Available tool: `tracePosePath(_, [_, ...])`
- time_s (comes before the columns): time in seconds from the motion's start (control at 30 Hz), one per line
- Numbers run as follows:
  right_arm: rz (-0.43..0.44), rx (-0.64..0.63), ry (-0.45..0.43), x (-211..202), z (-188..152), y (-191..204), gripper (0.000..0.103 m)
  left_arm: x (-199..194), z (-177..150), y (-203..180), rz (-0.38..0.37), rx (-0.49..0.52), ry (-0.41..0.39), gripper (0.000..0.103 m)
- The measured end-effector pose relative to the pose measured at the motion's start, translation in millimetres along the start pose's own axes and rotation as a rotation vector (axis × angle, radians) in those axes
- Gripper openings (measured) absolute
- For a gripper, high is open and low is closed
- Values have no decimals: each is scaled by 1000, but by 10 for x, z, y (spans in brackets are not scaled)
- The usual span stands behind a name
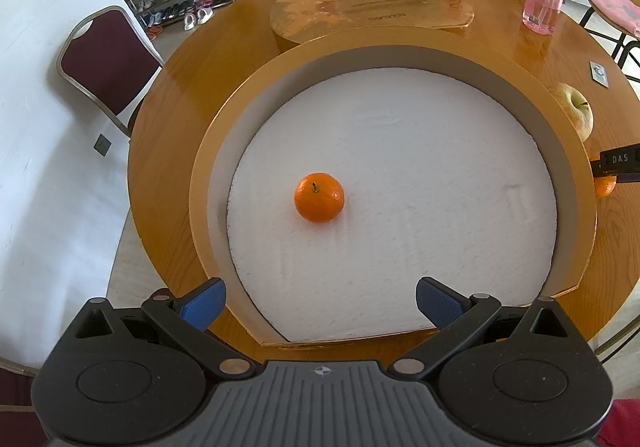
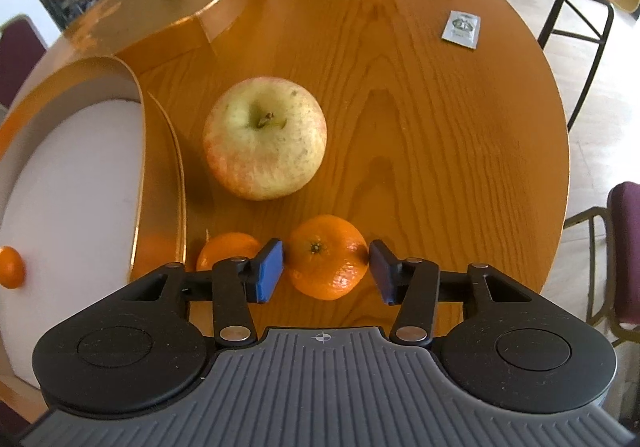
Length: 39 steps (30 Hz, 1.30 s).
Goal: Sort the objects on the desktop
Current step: 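Carry the second orange with the right gripper into the tray and release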
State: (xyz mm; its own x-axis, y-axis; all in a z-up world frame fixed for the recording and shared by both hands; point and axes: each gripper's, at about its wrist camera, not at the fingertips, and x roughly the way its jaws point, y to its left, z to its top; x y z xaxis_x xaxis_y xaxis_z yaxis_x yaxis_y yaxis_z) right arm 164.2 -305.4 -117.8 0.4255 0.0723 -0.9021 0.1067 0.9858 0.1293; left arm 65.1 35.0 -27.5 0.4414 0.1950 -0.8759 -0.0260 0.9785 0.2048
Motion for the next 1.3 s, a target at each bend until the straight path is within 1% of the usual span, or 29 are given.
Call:
tracePosePath(0.07, [-6, -4, 4, 14, 2, 9, 50, 6, -1, 21, -1, -5, 1, 102])
tracePosePath(0.27, [-9, -10, 15, 51, 6, 17, 50, 9, -2, 29, -15, -4, -3, 102])
tracePosePath(0.33, [-14, -2, 16, 53, 8, 22, 49, -1, 1, 35, -19, 2, -9, 102])
tracePosePath(0.43, [-34, 14, -13, -48, -12, 17, 48, -11, 0, 64, -21, -1, -17, 102])
tracePosePath(0.57, [-19, 43, -62, -335, -23, -25, 48, 3, 4, 142, -28, -25, -22, 102])
tracePosePath(0.7, [13, 44, -154, -771, 25, 45, 48, 20, 13, 319, -24, -89, -27, 102])
tracePosePath(0.8, [80, 21, -206, -1030, 54, 226, 48, 34, 8, 477, -10, -144, -29, 102])
tracePosePath(0.83, [106, 1, -209, -1071, 55, 325, 48, 41, 1, 521, -6, -161, -28, 102])
tracePosePath(0.9, [160, -49, -202, -1114, 47, 553, 48, 51, -20, 604, 1, -190, -24, 102])
tracePosePath(0.93, [180, -81, -182, -1077, 14, 683, 48, 54, -32, 643, 4, -203, -21, 102])
tracePosePath(1.17, [290, -331, 10, -643, -309, 1639, 48, 61, -149, 867, 35, -258, -3, 102])
tracePosePath(1.3, [310, -487, 62, -482, -514, 2058, 48, 64, -219, 990, 54, -286, 8, 102])
